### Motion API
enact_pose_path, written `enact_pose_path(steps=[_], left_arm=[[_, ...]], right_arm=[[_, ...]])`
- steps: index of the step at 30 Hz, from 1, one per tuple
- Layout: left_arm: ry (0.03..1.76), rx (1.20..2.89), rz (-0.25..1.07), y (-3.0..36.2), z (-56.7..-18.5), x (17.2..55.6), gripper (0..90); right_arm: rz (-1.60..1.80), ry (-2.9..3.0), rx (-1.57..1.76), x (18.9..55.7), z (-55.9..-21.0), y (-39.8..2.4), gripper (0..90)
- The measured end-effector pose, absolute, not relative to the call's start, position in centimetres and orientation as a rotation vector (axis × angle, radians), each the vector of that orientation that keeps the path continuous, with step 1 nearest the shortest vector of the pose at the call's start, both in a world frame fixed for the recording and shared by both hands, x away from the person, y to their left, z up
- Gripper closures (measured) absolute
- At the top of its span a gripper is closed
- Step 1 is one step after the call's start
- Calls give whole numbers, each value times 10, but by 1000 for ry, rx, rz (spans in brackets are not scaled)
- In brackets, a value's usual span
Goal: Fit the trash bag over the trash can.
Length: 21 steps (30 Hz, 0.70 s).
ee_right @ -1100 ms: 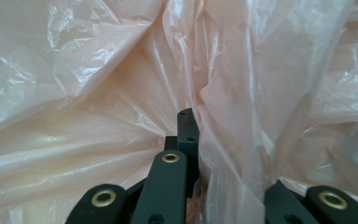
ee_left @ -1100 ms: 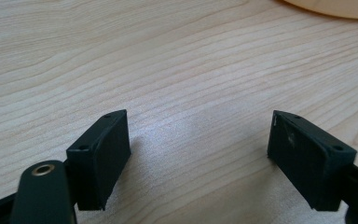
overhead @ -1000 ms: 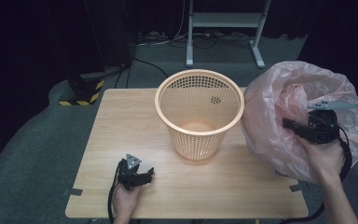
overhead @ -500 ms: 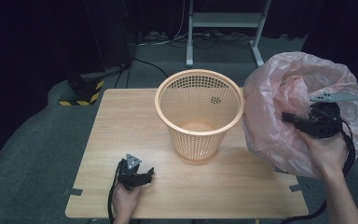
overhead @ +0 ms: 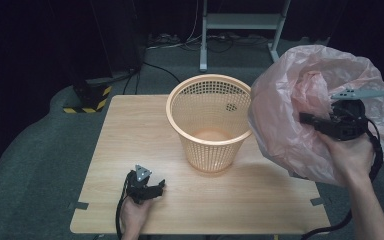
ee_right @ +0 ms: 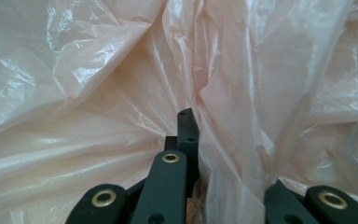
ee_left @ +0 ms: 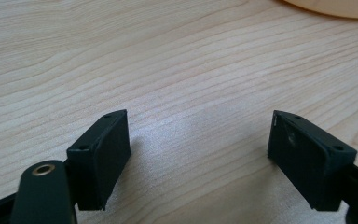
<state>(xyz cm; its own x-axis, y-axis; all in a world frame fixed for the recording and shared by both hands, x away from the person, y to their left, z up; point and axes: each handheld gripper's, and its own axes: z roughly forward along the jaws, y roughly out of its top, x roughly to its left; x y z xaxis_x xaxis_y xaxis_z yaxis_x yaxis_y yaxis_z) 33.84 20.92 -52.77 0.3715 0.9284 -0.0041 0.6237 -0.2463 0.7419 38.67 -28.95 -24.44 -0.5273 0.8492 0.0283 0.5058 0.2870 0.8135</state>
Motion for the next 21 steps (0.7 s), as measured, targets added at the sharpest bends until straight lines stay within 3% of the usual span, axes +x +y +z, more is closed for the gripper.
enact_pose_path(steps=[21], left_arm=[[1337,1970,586,209,-528,338,211]], right_arm=[[1148,2222,1149,396,-238,-260,883]])
